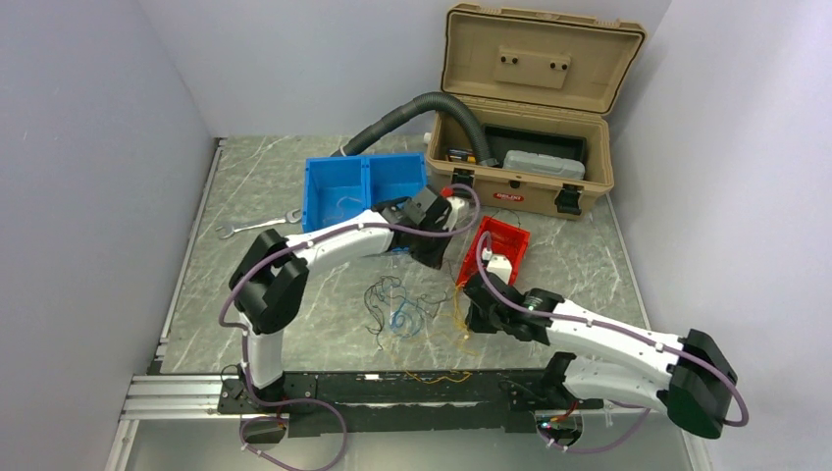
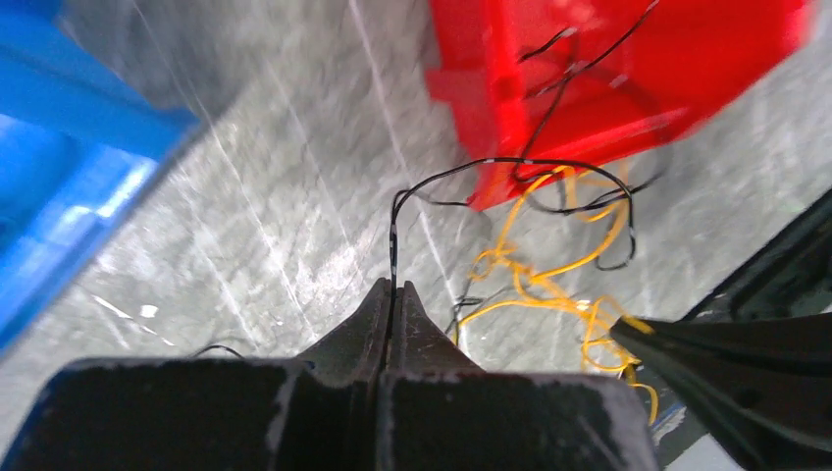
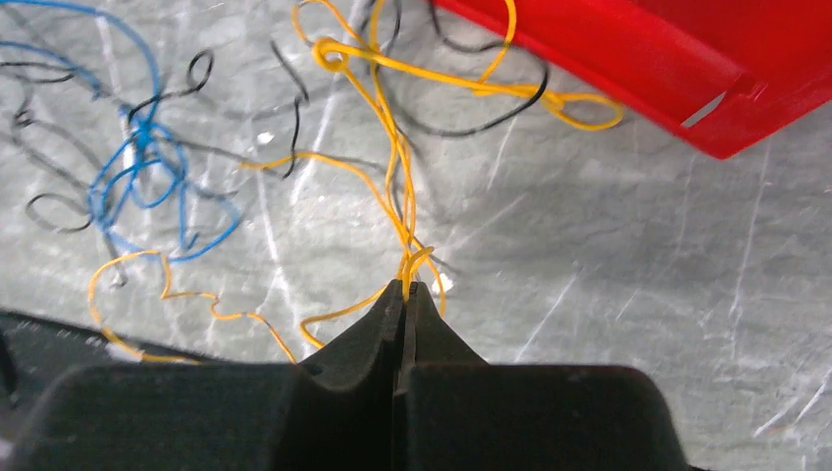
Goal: Untangle the cables
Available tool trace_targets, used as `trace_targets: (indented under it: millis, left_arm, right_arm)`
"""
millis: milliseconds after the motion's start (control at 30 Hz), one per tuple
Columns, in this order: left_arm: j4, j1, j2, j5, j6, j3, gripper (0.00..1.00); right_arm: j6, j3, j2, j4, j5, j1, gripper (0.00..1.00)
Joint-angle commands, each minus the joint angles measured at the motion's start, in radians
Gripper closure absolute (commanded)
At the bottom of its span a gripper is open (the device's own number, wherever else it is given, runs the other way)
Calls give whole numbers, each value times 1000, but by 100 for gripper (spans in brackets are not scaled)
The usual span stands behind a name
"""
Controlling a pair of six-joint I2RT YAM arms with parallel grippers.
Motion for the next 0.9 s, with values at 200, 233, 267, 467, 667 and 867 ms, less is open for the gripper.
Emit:
trace_targets:
  millis: [200, 233, 267, 467, 667, 867]
  left_arm:
    - [-116, 13, -118, -25, 64, 293, 100]
    - [-115, 13, -121, -25, 66, 306, 100]
    - [-113, 13, -127, -28, 67, 316, 100]
    - [-95, 21, -126, 18, 66, 378, 100]
    - [-77, 21, -110, 89, 54, 410, 100]
    - [-56, 21, -96, 143, 29, 434, 100]
  right_arm:
    - [26, 9, -117, 19, -156, 121, 100]
    - [36, 22, -100, 34, -140, 163, 100]
    - [46, 38, -85, 46, -121, 201, 100]
    - [-18, 151, 26, 156, -25, 343, 100]
    - [-119, 286, -8, 95, 154, 338, 33]
    - [-144, 422, -162, -157, 294, 164, 30]
